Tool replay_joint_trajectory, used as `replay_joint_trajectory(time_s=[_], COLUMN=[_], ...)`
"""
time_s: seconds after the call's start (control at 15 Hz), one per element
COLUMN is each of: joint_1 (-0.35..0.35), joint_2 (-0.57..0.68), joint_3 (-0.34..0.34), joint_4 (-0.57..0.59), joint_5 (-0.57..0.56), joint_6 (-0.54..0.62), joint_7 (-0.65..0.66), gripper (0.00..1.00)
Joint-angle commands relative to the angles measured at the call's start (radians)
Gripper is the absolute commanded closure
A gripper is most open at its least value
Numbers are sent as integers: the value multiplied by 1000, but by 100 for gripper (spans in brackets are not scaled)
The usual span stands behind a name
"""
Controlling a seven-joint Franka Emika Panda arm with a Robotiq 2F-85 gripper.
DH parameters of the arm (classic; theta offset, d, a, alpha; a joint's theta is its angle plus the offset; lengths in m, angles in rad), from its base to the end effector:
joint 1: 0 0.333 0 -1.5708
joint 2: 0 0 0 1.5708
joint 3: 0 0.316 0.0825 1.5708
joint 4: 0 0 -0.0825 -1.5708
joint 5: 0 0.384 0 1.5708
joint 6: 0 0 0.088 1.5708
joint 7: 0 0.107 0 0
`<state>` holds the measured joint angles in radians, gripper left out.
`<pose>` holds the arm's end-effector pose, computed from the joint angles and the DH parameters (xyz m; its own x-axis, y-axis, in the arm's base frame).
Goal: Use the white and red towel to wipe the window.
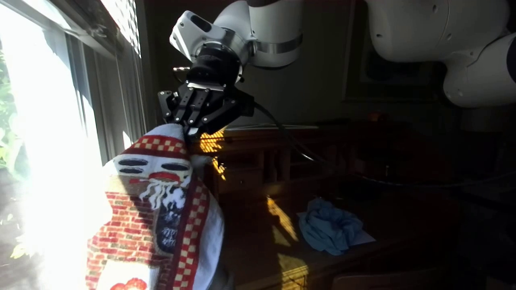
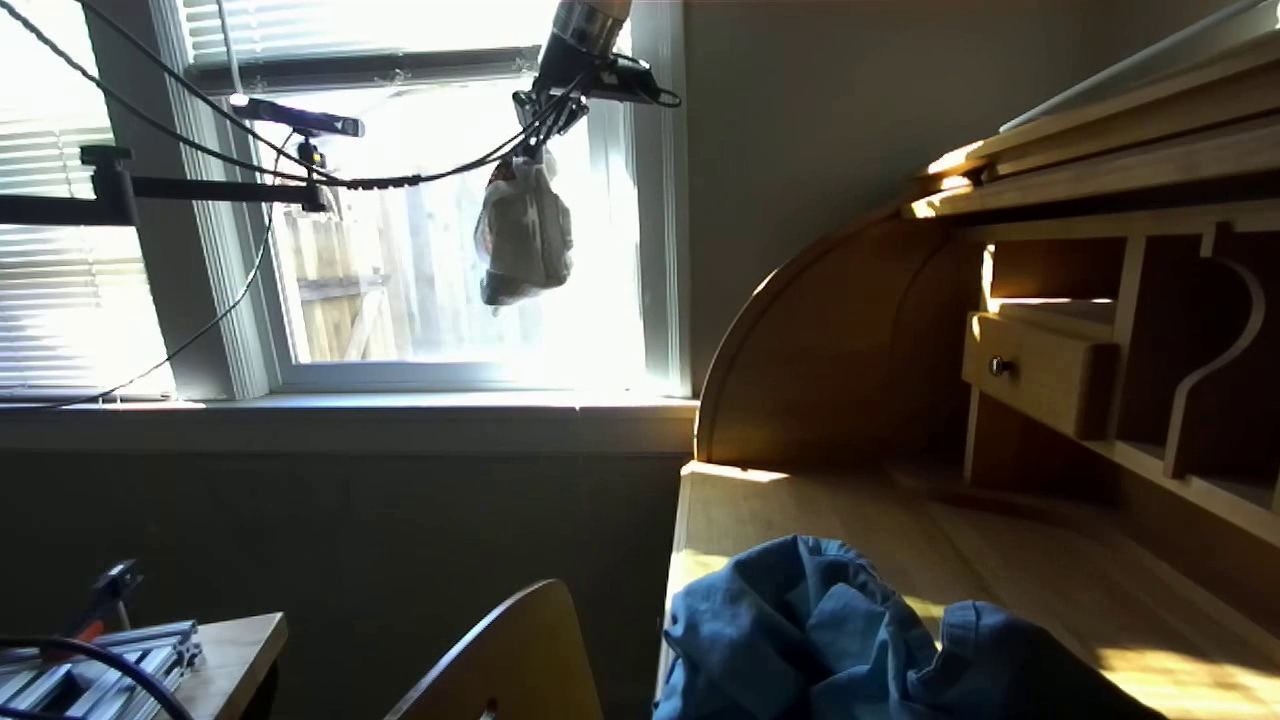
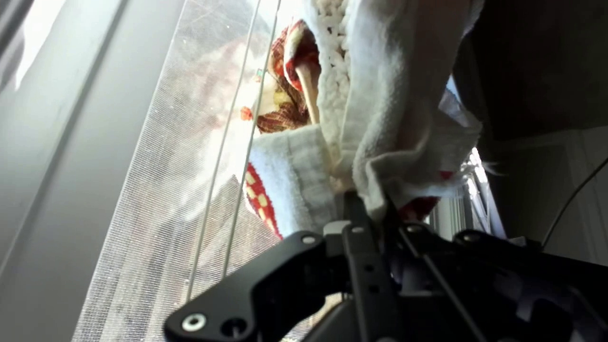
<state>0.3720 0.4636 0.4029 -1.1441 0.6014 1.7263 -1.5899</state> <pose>0.5105 0.4710 0.5952 -0.4919 0.5184 0.6994 0.7957 0.5938 0.1195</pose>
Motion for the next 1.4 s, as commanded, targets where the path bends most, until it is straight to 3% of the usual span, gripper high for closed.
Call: replay_joint_trajectory(time_s=[0.0, 0.67, 0.93, 1.33], joint_1=[22, 21, 32, 49], joint_2=[-42, -292, -389, -367], joint_3=[-1, 31, 40, 84], joint_4=[-78, -404, -587, -682], joint_5=[16, 109, 126, 219], joint_6=[130, 355, 569, 858], joint_7=[51, 185, 231, 70], gripper=[97, 97, 97, 97])
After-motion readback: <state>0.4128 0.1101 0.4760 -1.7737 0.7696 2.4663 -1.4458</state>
